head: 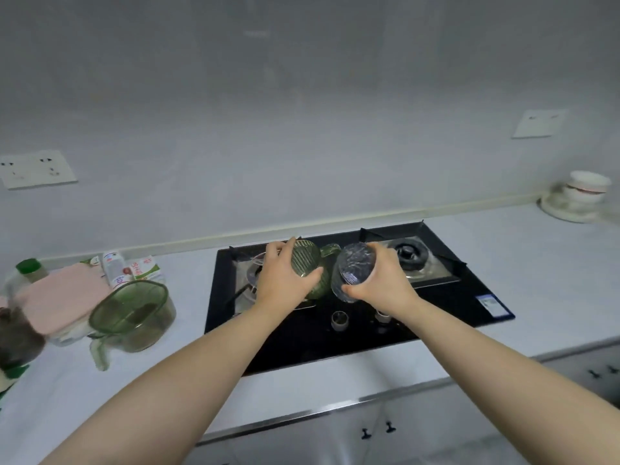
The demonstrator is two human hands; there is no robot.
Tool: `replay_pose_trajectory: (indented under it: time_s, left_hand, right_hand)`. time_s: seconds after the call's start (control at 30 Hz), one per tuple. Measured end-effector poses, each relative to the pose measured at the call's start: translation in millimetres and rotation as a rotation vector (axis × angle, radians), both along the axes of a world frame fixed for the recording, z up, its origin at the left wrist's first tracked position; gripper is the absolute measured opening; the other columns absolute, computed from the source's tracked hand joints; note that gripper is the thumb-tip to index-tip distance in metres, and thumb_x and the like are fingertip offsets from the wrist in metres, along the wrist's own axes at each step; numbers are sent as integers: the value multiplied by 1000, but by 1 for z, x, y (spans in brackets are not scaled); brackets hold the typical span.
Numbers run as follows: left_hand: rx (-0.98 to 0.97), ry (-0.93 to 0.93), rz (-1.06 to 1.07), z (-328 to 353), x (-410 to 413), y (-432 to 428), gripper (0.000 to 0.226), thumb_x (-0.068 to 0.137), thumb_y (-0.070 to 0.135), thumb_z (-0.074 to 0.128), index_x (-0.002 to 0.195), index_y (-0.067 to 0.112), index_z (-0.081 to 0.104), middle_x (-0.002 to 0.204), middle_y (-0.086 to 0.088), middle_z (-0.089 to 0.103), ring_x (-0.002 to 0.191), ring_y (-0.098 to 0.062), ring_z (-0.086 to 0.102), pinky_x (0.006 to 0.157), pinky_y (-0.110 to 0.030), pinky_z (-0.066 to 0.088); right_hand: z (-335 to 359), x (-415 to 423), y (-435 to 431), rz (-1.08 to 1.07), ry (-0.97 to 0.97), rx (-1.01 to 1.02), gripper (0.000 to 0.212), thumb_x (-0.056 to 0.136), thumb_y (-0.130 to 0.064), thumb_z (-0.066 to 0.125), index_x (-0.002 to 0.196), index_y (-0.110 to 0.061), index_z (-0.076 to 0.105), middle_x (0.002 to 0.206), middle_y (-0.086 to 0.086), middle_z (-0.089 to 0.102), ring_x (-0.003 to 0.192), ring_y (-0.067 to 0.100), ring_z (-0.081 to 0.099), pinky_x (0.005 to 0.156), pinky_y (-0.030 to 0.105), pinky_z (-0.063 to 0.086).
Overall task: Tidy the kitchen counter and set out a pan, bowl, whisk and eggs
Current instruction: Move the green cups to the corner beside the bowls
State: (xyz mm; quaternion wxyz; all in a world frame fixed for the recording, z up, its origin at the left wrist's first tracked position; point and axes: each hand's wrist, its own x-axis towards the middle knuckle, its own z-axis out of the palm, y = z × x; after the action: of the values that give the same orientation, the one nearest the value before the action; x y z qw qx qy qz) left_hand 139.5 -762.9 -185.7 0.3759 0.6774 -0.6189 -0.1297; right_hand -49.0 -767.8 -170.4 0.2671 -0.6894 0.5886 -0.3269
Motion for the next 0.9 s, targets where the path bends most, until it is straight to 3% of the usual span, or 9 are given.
replay_pose_trajectory:
  time_s: [0.17,0.3,0.43,0.57,0.8,0.9]
  left_hand:
    - [22,6,-115,-2,-101,-18,83,76,53,68,145,25,33,129,8,34,116,-10,47,90,-23,42]
    - [35,-16,-231,-3,-183,-27,82,78,54,66,146,24,31,131,12,32,97,-6,50,80,-23,42]
    - [43,-28,-325,-6,-250,-38,82,77,54,67,145,22,34,129,9,35,110,-11,51,89,-28,46]
    - [57,-39,-410,-9,-305,-53,82,77,52,69,145,22,35,133,6,36,120,-12,46,92,-22,35]
    - [117,-43,-551,-21,-391,-106,82,77,51,68,145,21,34,134,3,34,117,-16,50,92,-26,40]
    - [138,-24,-605,-23,-429,-136,81,77,52,68,144,23,34,134,3,34,115,-17,52,92,-28,42]
  right_hand:
    - [-5,-103,4,-137,-42,18,97,60,-29,87,138,-12,33,128,2,40,115,14,48,90,19,39]
    - [-10,-181,13,-258,-48,18,88,60,-26,87,132,-11,39,120,0,43,100,10,48,82,18,38]
    - [-15,-243,21,-356,-31,19,88,59,-26,87,132,-12,38,118,0,41,95,10,47,80,19,40]
    - [-23,-294,22,-452,-27,30,90,57,-26,87,131,-11,39,115,0,41,98,14,51,84,21,42]
    - [-37,-367,-6,-571,-2,67,93,57,-27,87,133,-10,38,121,4,42,98,13,51,86,22,42]
    - [-39,-398,-30,-609,17,83,96,53,-30,87,133,-10,38,122,5,43,104,18,55,91,28,48]
